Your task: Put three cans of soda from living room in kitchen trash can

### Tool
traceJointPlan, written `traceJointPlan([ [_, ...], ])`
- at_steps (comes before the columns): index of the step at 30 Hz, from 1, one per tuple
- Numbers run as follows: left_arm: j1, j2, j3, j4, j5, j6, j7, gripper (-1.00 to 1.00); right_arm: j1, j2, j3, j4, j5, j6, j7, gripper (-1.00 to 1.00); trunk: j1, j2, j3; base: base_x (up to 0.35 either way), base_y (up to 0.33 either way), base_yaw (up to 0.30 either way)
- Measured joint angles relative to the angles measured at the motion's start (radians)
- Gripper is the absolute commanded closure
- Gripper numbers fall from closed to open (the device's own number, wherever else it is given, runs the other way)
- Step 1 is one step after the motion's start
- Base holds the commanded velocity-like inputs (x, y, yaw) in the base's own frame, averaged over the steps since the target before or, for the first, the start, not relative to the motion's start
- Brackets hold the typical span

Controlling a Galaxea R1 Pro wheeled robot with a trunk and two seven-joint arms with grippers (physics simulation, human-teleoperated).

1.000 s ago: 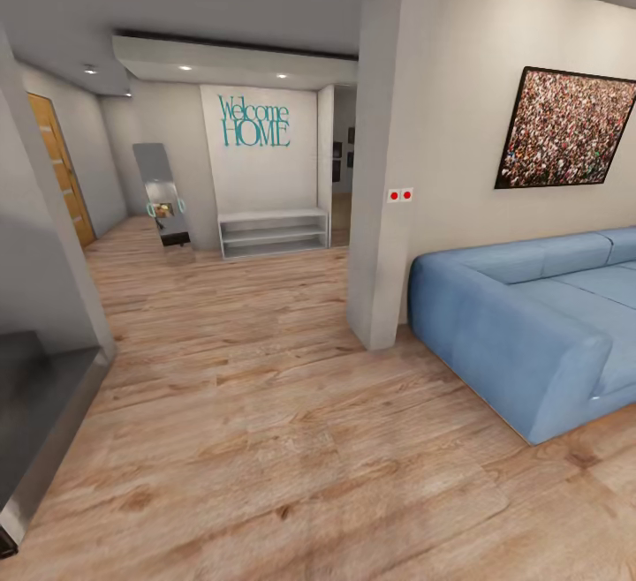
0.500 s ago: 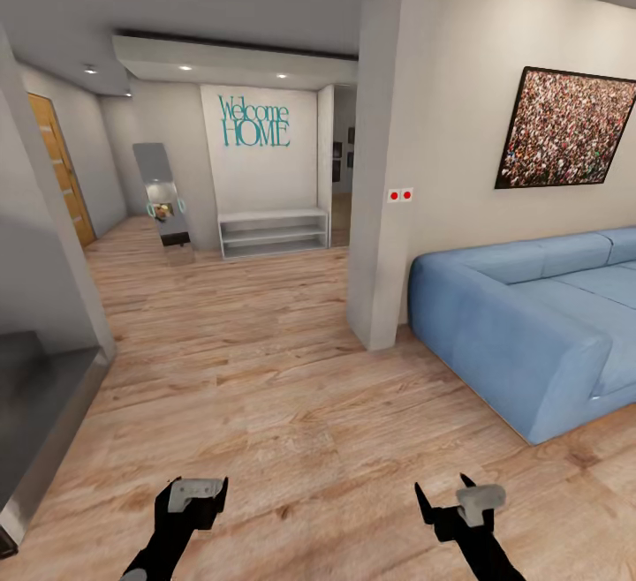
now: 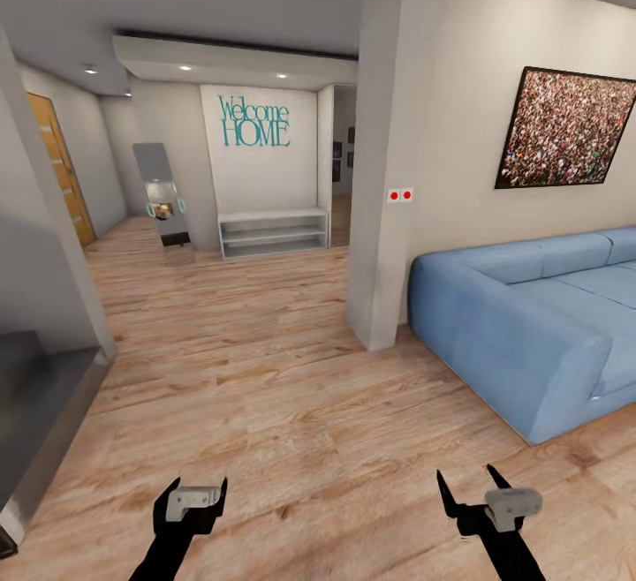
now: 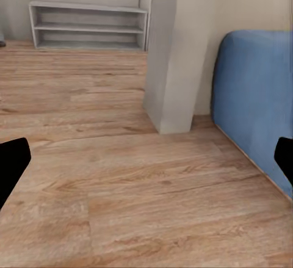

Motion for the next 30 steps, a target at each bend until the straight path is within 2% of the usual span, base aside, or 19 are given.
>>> traceJointPlan([
  [5, -0.001, 0.0, -0.001, 0.012, 0.001, -0.009, 0.001, -1.0, 0.014, 0.007, 0.007, -0.099, 0.009, 0.01, 0.01, -1.0, 0.0, 0.0, 0.0, 0.0, 0.0, 0.0],
  [7, -0.001, 0.0, -0.001, 0.015, 0.001, -0.012, 0.001, -1.0, 0.016, 0.009, 0.039, -0.122, 0.01, 0.042, 0.008, -1.0, 0.0, 0.0, 0.0, 0.0, 0.0, 0.0],
  [11, -0.001, -0.002, -0.002, 0.013, 0.0, -0.015, 0.003, -1.0, 0.018, 0.01, 0.077, -0.113, 0.005, 0.076, 0.002, -1.0, 0.0, 0.0, 0.0, 0.0, 0.0, 0.0],
  [14, -0.002, -0.002, -0.002, 0.018, -0.002, -0.016, 0.003, -1.0, 0.018, 0.01, 0.084, -0.084, -0.001, 0.086, -0.002, -1.0, 0.0, 0.0, 0.0, 0.0, 0.0, 0.0],
  [17, -0.002, -0.003, -0.002, 0.048, -0.005, -0.017, 0.002, -1.0, 0.018, 0.007, 0.063, -0.014, -0.003, 0.087, -0.003, -1.0, 0.0, 0.0, 0.0, 0.0, 0.0, 0.0],
  [22, -0.003, -0.004, -0.003, 0.104, -0.009, -0.019, 0.003, -1.0, 0.018, 0.003, 0.01, 0.044, -0.004, 0.084, -0.002, -1.0, 0.0, 0.0, 0.0, 0.0, 0.0, 0.0],
  [30, -0.004, -0.007, -0.004, 0.164, -0.012, -0.019, 0.004, -1.0, 0.017, 0.007, -0.011, 0.069, -0.003, 0.083, -0.002, -1.0, 0.0, 0.0, 0.0, 0.0, 0.0, 0.0],
])
